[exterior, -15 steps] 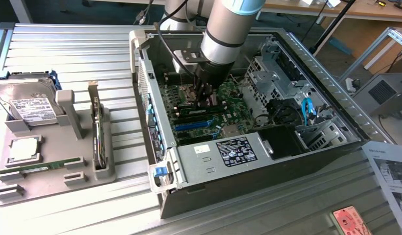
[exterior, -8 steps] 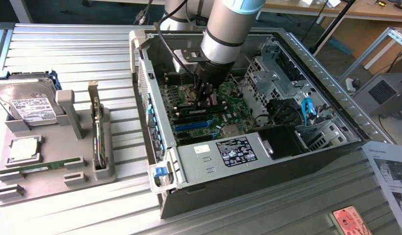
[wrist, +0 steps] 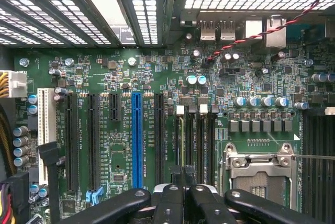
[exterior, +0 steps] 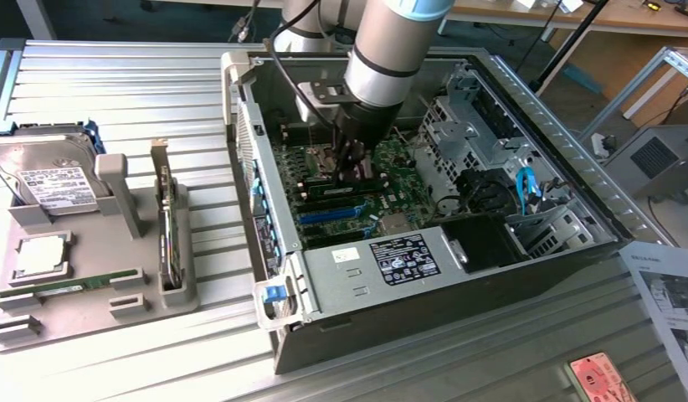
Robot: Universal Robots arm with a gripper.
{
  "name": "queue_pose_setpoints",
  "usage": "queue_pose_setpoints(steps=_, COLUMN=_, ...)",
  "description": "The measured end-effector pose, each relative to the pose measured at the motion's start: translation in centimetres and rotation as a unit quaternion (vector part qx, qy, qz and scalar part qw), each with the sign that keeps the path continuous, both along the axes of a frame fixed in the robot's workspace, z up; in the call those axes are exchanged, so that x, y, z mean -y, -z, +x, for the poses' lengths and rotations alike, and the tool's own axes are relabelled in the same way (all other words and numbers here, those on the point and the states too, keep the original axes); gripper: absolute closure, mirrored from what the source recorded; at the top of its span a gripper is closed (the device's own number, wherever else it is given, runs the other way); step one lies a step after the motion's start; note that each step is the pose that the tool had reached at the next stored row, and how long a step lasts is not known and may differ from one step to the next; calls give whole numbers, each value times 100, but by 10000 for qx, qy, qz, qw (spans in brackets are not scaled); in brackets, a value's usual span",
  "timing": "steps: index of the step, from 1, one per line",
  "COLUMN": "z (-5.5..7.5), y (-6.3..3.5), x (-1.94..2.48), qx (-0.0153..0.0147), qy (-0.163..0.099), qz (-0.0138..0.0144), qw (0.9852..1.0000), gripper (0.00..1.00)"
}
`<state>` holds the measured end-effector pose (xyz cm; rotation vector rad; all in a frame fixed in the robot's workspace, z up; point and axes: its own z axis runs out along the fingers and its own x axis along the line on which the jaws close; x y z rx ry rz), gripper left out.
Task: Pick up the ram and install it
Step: 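Press down the ram until it locks into place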
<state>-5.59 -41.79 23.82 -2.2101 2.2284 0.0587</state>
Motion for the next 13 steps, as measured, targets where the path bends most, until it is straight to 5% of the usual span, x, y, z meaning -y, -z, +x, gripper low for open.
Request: queue_pose_setpoints(steps=13, z=-81, y=-26, x=0, qx=0, qy=0, qz=0, qw=10000, gripper=89)
